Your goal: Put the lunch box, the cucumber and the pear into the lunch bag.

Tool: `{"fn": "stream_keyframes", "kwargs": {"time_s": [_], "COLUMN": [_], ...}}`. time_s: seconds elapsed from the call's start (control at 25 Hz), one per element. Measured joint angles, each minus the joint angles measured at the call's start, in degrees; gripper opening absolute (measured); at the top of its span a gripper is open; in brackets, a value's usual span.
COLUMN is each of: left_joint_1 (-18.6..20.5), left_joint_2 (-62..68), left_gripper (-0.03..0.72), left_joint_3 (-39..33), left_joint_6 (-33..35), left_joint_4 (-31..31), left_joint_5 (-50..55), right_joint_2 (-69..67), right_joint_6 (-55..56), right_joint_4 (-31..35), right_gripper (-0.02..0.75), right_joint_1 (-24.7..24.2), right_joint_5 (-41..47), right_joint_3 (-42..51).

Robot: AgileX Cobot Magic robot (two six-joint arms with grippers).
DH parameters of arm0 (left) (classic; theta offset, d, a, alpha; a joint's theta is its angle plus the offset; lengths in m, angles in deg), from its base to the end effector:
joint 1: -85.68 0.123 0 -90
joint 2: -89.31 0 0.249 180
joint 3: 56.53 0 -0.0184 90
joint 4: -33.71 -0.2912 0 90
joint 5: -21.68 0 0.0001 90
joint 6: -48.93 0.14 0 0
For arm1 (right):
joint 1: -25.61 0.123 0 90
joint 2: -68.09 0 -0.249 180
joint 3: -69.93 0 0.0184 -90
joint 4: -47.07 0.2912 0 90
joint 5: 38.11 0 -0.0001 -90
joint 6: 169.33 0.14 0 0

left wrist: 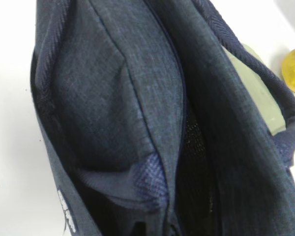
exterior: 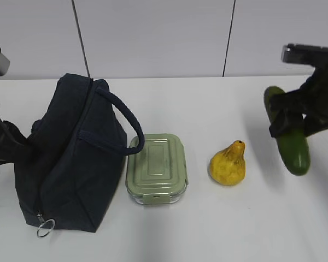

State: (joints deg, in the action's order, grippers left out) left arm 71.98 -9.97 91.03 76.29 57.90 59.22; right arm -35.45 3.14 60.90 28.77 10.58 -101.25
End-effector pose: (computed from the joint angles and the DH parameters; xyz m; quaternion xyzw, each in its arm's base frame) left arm 0.2892 -0.1065 0.1559 0.2115 0.9310 -0.1350 0.2652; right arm 0.3792 0.0461 0.1417 -0.0280 0.9808 0.0960 0.1672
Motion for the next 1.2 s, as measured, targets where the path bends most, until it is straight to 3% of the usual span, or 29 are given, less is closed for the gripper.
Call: {"fn": "stream_keyframes", "kwargs": {"time_s": [0.24, 0.36, 0.52, 0.8, 1.0, 1.2], "left_joint_1": [0.00, 0.00, 0.00, 0.00, 0.00, 0.00], "left_joint_2": [0.00, 0.00, 0.00, 0.00, 0.00, 0.00], "left_gripper": [0.004, 0.004, 0.004, 0.004, 0.004, 0.004], "left_joint_3": [0.00, 0.00, 0.00, 0.00, 0.00, 0.00], "left_joint_6": [0.00, 0.00, 0.00, 0.00, 0.00, 0.00], "left_joint_4": [0.00, 0.00, 0.05, 0.05, 0.05, 0.05], "left_joint_5": [0.00, 0.00, 0.00, 0.00, 0.00, 0.00], "right_joint_2": [4.45, 4.43, 3.75, -4.63, -11.21, -16.25], "right_joint_6": [-9.42, -11.13, -10.74, -10.28, -10.17, -9.48], "right_joint_4": [20.73, 26.04, 29.38, 34.95, 37.03, 39.32], "right_gripper": [0.390, 0.390, 0.389, 0.389, 0.389, 0.389], "right_joint_1": [1.03, 4.80, 13.93, 24.99, 30.11, 32.03], "right_joint_5": [4.47, 4.29, -0.07, -5.62, -7.07, -10.41], "right_joint_3": [-3.28, -4.62, -7.32, -15.42, -22.85, -27.47]}}
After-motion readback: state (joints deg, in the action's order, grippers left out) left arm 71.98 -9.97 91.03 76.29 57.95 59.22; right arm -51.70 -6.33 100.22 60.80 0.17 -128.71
